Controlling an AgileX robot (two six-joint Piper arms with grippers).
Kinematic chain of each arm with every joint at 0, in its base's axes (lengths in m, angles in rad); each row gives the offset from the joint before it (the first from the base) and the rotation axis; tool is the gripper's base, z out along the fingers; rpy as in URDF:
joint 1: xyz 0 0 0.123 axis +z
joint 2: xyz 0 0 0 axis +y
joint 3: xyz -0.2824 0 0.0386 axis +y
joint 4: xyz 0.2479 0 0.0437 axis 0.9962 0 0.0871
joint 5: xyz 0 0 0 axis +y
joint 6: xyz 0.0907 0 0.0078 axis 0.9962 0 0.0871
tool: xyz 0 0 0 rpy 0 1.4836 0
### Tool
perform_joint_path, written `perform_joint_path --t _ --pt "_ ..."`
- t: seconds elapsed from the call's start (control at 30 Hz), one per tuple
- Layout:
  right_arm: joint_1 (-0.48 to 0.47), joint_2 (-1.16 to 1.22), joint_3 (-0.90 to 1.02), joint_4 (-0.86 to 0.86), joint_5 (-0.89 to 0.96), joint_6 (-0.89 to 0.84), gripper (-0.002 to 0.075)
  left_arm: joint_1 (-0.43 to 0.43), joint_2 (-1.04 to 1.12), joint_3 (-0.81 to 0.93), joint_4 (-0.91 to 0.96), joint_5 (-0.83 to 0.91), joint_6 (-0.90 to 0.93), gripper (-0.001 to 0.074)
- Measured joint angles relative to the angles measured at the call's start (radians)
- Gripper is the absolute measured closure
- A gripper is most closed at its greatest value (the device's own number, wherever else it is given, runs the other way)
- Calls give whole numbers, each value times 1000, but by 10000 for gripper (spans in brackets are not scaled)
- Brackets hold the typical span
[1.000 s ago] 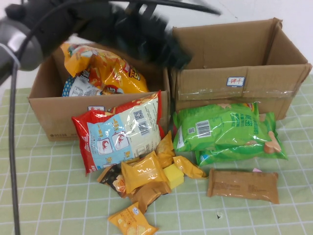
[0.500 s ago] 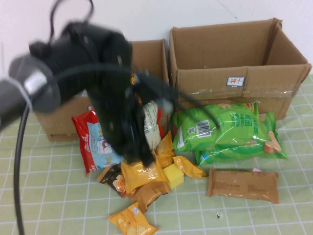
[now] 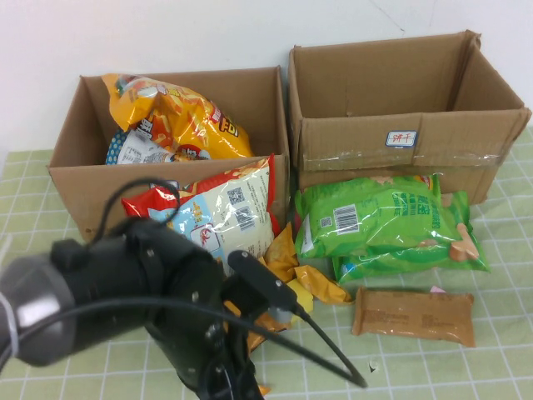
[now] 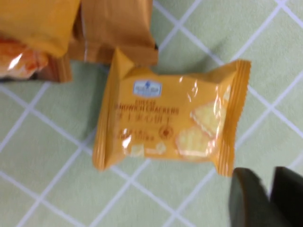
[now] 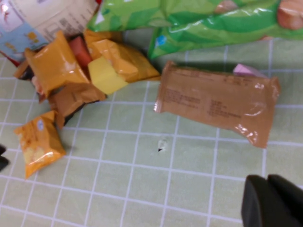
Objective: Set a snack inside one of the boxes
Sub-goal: Pick up the biscuit
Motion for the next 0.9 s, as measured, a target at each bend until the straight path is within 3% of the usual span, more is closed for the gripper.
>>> perform_joint_path --t 0.07,0.23,0.33,0.53,0.9 --pt "0 0 4 24 0 -34 728 -10 7 19 16 -42 -5 555" --pt "0 0 16 41 0 -62 728 -14 47 23 86 -108 -78 195" --pt "0 0 16 43 0 -75 728 -14 77 23 134 -133 -153 85" --pt "0 0 16 53 6 -89 728 -14 149 8 202 -156 -184 46" --pt "0 0 16 69 8 -96 728 -14 236 -35 233 -155 -169 59"
